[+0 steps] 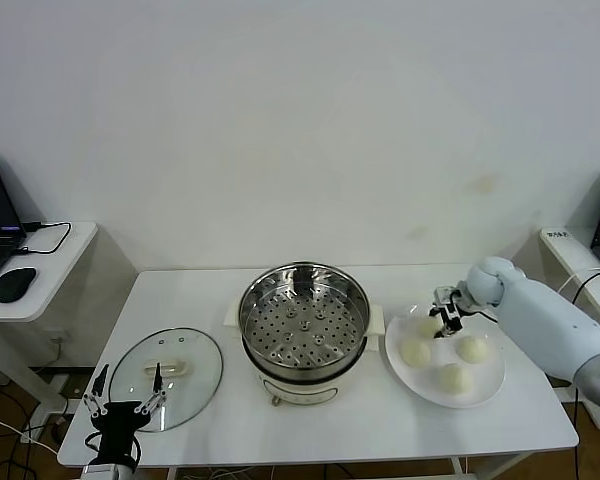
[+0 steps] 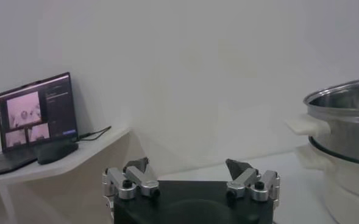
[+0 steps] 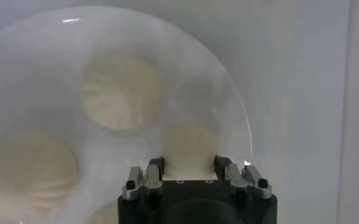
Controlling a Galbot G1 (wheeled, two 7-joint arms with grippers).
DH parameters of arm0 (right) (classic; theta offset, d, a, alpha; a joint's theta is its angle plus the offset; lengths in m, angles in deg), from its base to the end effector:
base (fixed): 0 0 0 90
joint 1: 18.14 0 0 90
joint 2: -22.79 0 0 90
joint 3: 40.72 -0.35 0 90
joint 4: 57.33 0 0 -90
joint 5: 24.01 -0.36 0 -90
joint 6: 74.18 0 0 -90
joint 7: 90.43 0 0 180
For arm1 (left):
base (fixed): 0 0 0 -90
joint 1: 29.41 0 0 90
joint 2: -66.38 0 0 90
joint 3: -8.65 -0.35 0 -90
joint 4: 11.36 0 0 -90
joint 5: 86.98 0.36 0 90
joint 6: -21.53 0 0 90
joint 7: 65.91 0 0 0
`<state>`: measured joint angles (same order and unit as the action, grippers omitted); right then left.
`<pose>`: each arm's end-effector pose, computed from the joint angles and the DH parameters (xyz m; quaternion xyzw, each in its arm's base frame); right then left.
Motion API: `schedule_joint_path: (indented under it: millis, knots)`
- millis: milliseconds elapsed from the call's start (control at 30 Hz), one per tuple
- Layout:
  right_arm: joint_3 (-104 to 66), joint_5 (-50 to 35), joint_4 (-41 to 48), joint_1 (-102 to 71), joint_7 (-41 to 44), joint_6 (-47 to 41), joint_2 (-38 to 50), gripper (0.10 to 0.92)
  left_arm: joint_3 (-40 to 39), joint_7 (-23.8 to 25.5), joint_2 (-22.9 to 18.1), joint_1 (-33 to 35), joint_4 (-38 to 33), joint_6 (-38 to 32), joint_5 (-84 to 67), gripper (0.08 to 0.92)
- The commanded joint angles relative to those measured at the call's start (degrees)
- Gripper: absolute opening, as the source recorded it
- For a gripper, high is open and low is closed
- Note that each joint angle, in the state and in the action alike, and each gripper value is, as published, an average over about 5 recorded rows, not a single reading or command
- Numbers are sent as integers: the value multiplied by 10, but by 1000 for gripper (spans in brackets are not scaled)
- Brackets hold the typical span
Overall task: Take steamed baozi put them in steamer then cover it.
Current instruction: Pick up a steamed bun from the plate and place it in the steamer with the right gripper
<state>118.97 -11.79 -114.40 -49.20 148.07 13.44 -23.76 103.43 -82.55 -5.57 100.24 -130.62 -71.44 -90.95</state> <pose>0.5604 -0.1696 -0.2151 0.4748 -0.5620 0.5740 0.3596 0.1406 0.0788 -0.3209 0.0890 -0.9874 -0.1243 0.0415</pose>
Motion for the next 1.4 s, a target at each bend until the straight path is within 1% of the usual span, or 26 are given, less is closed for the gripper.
schedule_joint_path:
  millis: [33,167,300,533,833,933,1067,1400]
  knots:
    - [33,-42,-54,37,2,-7,27,529,0,0,0,0,-1,0,-1,823]
    - [92,-112,-125,123,11,-23,71,534,-1,1,1,-1,-2,-1,-7,823]
    - [145,-164,-146,217,12,-25,78,535,-2,1,0,-1,-4,-3,-10,823]
    - [225,-209,-127,355,-3,-5,8,539,3,3,6,5,-8,-8,-19,823]
    - [301,-244,-150,395,-46,47,-104,543,13,3,7,9,-13,-10,-27,823]
    - [321,-248,-154,390,-52,68,-141,553,17,3,7,10,-14,-10,-29,823]
    - [349,-240,-167,381,-57,100,-169,559,22,3,5,10,-15,-10,-30,823]
    - [388,-138,-166,352,-79,168,-208,560,33,2,2,10,-18,-9,-34,823]
